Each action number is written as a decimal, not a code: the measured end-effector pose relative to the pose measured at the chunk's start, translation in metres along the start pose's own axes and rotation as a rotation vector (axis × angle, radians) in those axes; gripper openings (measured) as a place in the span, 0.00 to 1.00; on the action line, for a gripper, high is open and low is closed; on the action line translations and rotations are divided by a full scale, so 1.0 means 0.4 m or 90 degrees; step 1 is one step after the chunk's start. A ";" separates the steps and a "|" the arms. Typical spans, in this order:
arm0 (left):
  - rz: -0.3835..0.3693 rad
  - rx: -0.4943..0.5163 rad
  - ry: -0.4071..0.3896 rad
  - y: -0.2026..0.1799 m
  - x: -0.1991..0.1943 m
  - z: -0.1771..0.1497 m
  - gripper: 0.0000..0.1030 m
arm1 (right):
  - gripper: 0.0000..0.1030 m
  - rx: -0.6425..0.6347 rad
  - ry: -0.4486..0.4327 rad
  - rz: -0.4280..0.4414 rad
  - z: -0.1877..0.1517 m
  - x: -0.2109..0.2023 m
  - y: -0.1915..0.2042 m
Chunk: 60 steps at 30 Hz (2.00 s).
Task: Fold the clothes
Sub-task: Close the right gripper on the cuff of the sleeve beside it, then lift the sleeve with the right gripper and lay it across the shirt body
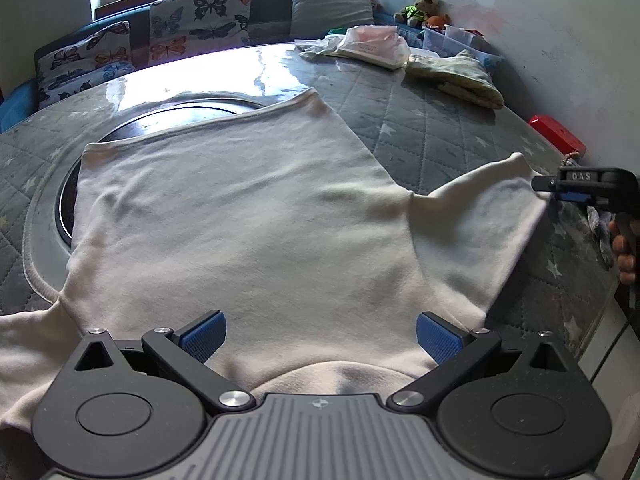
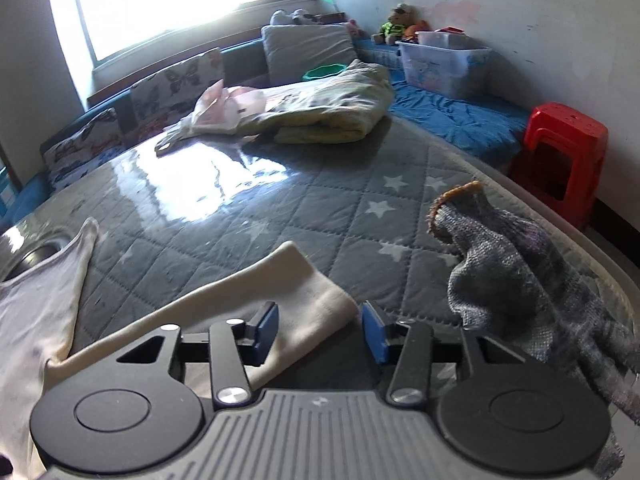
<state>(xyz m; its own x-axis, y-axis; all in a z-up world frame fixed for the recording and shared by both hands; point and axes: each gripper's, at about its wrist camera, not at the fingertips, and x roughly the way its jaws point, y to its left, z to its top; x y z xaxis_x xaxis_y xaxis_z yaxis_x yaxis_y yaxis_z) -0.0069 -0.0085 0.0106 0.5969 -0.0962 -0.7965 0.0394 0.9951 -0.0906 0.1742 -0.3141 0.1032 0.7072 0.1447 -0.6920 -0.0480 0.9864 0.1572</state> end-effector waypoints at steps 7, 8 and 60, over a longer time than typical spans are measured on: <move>0.003 0.003 0.001 -0.001 -0.001 -0.001 1.00 | 0.09 -0.006 -0.013 0.009 0.012 0.007 -0.012; 0.004 0.004 0.001 -0.002 -0.002 -0.001 1.00 | 0.08 -0.005 -0.018 0.014 0.013 0.002 -0.013; 0.033 -0.039 -0.046 0.102 -0.068 -0.019 1.00 | 0.07 -0.209 -0.161 0.248 0.134 -0.369 0.309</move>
<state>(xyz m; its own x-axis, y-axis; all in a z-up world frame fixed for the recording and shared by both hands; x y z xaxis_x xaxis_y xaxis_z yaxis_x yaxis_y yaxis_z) -0.0276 0.0347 0.0241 0.6536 -0.0399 -0.7558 -0.0414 0.9952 -0.0883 0.1016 -0.2176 0.2628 0.7385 0.5193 -0.4300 -0.5272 0.8424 0.1116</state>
